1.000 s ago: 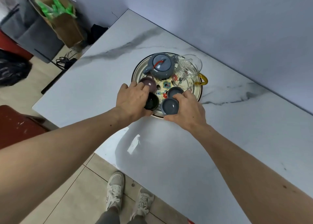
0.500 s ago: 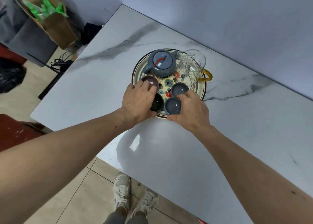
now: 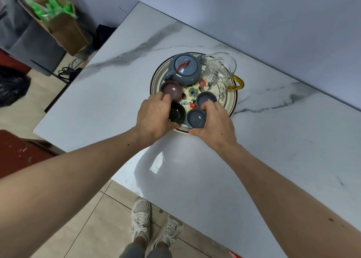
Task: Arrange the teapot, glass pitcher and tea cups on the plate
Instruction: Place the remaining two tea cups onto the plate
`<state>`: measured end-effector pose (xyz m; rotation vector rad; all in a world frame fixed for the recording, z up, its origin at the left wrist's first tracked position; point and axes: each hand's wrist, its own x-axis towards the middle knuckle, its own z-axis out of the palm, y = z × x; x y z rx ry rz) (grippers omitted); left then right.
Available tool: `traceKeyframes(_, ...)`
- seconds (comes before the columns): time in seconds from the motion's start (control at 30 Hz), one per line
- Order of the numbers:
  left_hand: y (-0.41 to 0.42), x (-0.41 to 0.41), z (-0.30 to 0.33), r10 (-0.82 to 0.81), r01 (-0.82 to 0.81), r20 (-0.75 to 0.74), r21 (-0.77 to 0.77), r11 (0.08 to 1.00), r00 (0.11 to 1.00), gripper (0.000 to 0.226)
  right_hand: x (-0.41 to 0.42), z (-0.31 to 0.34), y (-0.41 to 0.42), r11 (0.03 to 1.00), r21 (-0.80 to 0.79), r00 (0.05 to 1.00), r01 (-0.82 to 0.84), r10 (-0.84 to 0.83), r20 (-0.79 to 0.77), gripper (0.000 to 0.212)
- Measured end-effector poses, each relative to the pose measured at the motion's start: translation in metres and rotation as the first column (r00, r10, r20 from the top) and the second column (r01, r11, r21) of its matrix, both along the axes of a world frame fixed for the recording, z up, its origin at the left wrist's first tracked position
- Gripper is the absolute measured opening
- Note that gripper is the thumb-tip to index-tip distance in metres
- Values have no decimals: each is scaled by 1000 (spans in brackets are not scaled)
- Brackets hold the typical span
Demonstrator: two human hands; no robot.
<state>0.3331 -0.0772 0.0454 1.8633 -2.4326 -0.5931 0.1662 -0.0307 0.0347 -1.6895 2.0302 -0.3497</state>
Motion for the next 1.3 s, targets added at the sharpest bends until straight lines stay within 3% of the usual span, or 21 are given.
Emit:
traceKeyframes(0.33,4,0,-8,202,-194,-167,68,979,965,72,13,-6,4,986,23,982,163,-164,95,64)
traceKeyframes(0.7,12,5,-10,231,-229,-239,35,973,943,64,14,-11,17,946,14,921,323,-317,226,61)
traceKeyframes(0.9,18,2,-18,268,-289,-258,-48,956,928,62,26,-17,21,901,-70,884,427,-400,242,60)
traceKeyframes(1.3,20,0,-21,283,-308,-269,-57,950,921,66,29,-18,22,885,-75,870,459,-430,241,65)
